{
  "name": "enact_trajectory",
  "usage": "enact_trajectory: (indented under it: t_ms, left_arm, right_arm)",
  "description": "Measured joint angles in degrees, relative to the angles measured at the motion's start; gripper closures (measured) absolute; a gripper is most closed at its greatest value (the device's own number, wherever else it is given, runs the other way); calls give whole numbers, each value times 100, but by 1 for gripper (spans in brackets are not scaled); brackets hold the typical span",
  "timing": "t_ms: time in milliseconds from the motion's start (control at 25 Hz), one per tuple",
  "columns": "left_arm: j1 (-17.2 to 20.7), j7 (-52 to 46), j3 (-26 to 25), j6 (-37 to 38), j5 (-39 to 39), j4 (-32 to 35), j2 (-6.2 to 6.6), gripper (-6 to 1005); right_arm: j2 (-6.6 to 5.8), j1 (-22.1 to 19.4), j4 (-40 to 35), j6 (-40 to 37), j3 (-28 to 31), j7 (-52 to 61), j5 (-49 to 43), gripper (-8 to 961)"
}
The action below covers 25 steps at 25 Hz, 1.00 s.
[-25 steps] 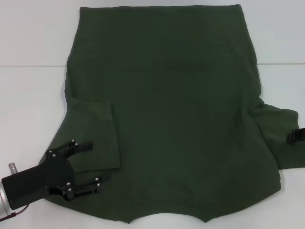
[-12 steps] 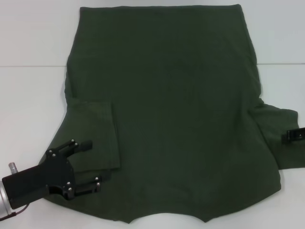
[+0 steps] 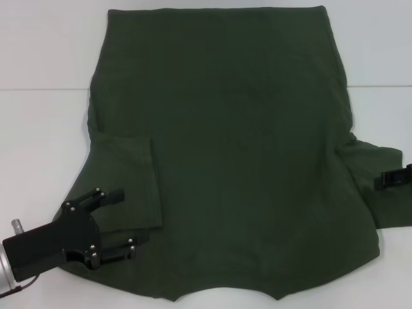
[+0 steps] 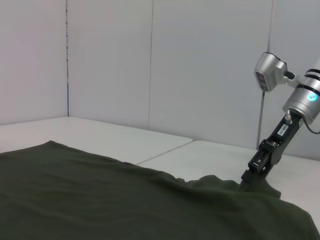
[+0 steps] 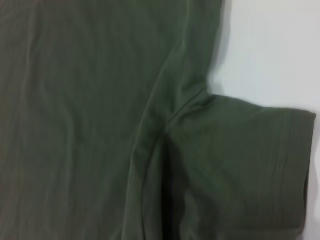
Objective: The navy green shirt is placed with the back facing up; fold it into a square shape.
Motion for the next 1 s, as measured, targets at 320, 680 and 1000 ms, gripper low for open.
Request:
enact_trajectory:
  t_ms: [320,680,1000]
  left_arm:
    - [-10,0,0,-43,0,-1,0,92]
    - [-50,0,0,-48,-12,-8,10,92]
    - [-53,-8,-9,-54,-18,-8,9,92]
  right_arm:
    - [68,-79,-204,-8,-14,-23,-8,262]
    - [45,-60,-199,3,-17,-6,-22,586]
    - [34,-60,-221,10,-17,-16,-23,784]
